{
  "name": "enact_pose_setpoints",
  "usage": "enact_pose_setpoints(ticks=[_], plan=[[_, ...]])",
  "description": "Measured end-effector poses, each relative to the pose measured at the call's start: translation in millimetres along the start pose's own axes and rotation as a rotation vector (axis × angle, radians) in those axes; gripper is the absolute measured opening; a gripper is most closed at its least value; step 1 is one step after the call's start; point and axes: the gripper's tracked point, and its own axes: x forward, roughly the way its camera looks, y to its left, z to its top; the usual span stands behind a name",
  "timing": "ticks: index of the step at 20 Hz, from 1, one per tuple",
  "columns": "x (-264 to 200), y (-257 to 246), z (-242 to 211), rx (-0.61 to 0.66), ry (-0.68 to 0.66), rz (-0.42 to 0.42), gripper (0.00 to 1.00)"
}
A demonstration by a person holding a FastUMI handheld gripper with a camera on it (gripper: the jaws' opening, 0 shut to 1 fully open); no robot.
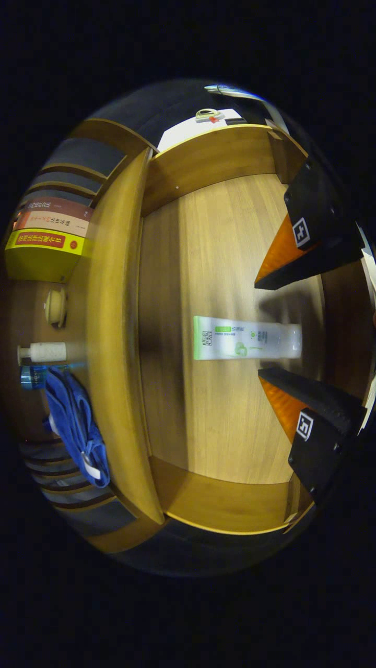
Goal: Pull open the drawer, take out the items inside it, and place them on the countertop above the cabinet.
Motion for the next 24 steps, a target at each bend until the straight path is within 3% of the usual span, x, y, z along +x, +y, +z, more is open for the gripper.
enact_pose_setpoints(ticks=[6, 12, 13, 14, 15, 16, 20, 24], plan=[[11, 4, -5, -0.003, 0.034, 0.014, 0.98], [30, 2, -8, 0.012, 0.105, 0.009, 0.85], [32, 3, -7, -0.004, 0.104, 0.015, 0.74], [32, 5, -7, -0.016, 0.108, 0.025, 0.73], [29, 6, -6, -0.016, 0.103, 0.019, 0.65], [30, 8, -8, -0.024, 0.111, 0.026, 0.54], [31, 5, -2, -0.02, 0.054, 0.026, 0.4], [20, 1, 12, -0.016, -0.055, 0.007, 0.4]])
